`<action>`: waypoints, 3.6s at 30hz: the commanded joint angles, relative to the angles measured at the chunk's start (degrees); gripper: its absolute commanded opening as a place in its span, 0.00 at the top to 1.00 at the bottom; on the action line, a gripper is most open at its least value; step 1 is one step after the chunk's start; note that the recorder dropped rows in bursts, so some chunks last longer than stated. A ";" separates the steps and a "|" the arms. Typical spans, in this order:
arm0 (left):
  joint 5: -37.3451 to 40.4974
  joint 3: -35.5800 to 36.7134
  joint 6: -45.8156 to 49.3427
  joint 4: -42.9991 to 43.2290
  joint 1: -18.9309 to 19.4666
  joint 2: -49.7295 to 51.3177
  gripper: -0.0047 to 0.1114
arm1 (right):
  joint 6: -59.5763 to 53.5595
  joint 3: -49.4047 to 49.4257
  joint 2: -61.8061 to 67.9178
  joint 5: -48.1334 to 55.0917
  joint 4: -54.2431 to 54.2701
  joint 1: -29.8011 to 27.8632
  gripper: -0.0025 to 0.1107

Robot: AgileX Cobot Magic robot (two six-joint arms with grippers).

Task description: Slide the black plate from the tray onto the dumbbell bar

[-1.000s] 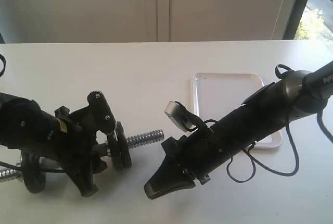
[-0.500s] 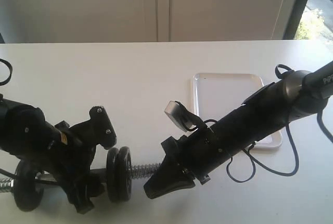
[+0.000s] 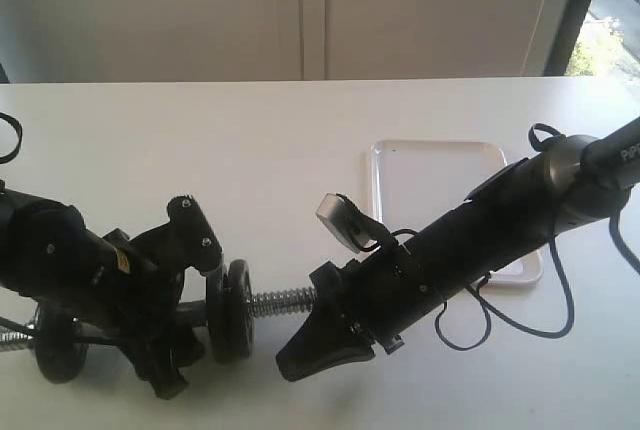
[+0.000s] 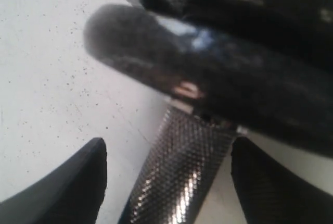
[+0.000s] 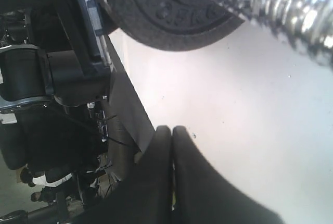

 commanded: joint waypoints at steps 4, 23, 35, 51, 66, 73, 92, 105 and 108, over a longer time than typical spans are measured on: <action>0.49 0.16 -0.63 -0.80 -0.09 -0.11 0.36 | -0.23 -0.34 -0.54 0.56 0.04 -0.27 0.98; -0.09 0.06 -0.39 -0.40 -0.09 -0.11 0.36 | -0.23 -0.34 -0.54 0.56 0.04 -0.27 0.98; 0.02 0.06 0.11 -0.41 -0.09 -0.11 0.36 | -0.23 -0.34 -0.54 0.56 0.04 -0.27 0.98; 0.88 0.06 0.34 -0.15 -0.09 -2.76 0.36 | -0.23 -0.34 -0.54 0.56 0.15 -0.27 0.98; 1.76 0.04 0.49 0.01 -0.09 -2.79 0.36 | -0.23 -0.34 -0.54 0.56 0.15 -0.27 0.98; 1.89 0.04 0.72 0.23 -0.09 -6.15 0.36 | -0.23 -0.34 -0.54 0.56 0.27 -0.27 0.98; 9.01 0.04 -2.81 2.65 -0.09 -24.44 0.36 | -2.88 -0.34 -0.54 0.56 0.66 -0.27 0.98; 11.47 0.04 -5.01 2.79 -0.09 -47.35 0.92 | -2.30 -0.34 -12.03 0.56 2.03 -0.27 0.98; 14.40 0.04 -7.67 3.04 -0.09 -51.21 0.96 | 0.95 -0.34 -19.42 -3.89 0.19 -0.27 0.98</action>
